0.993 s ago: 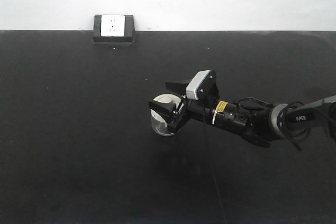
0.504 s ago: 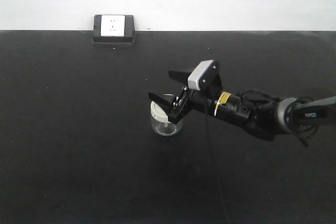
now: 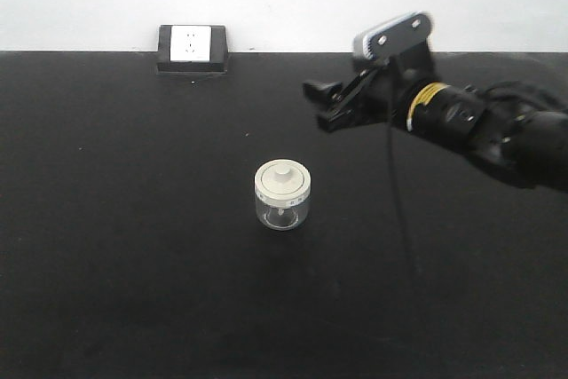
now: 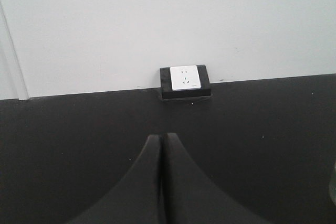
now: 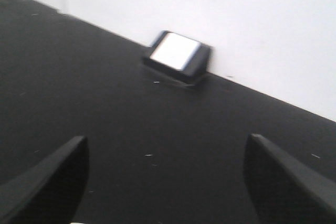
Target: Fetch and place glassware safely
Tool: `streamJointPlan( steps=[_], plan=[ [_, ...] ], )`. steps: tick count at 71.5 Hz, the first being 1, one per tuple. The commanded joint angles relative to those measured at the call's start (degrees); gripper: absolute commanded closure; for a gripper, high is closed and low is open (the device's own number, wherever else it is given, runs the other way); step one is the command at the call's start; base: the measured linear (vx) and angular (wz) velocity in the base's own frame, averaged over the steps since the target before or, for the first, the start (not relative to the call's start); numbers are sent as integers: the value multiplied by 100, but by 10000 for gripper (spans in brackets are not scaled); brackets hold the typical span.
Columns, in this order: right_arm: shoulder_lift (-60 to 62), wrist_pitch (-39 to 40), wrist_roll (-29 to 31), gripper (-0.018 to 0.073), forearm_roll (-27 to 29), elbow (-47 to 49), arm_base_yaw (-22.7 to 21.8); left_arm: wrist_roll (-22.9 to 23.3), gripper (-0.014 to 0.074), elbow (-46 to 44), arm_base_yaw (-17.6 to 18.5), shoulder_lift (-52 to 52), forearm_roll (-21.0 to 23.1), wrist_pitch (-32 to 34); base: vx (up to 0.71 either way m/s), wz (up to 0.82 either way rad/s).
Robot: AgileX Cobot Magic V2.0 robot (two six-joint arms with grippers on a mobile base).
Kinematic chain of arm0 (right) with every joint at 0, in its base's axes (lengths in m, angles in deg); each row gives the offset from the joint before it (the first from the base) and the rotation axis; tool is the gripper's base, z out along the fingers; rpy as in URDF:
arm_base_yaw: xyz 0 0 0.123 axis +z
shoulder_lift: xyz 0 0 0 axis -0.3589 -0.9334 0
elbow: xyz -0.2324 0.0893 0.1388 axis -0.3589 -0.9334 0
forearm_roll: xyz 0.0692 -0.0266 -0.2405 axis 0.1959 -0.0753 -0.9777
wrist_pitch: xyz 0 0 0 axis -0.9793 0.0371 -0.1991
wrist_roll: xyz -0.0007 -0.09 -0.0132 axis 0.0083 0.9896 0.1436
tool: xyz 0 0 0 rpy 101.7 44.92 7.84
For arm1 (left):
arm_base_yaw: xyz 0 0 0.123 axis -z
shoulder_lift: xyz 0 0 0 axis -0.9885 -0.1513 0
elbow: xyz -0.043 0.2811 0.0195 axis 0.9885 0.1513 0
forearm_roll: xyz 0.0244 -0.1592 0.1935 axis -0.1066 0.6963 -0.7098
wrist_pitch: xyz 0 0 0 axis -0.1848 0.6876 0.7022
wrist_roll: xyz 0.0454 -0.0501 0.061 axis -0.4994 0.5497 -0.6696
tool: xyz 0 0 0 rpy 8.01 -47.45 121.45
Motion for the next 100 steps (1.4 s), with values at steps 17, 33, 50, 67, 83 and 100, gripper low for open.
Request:
streamJointPlan(
  steps=[17, 33, 50, 67, 83, 100],
  plan=[
    [1797, -2469, -416, 211, 685, 136, -29, 58, 603, -145, 37, -15, 43, 417, 0, 0],
    [2786, -3793, -411, 445, 591, 136, -29, 58, 603, -145, 37, -15, 43, 417, 0, 0],
    [3876, -3955, -444, 568, 215, -249, -29, 58, 603, -145, 37, -15, 43, 417, 0, 0],
    [5060, -3692, -730, 567, -16, -1454, -29, 58, 603, -145, 37, -15, 43, 417, 0, 0],
    [6169, -3697, -879, 566, -203, -2411, -29, 58, 603, -145, 37, -15, 43, 417, 0, 0],
    [7186, -3709, -879, 566, -284, -3132, -29, 58, 603, -145, 37, -15, 43, 417, 0, 0]
  ],
)
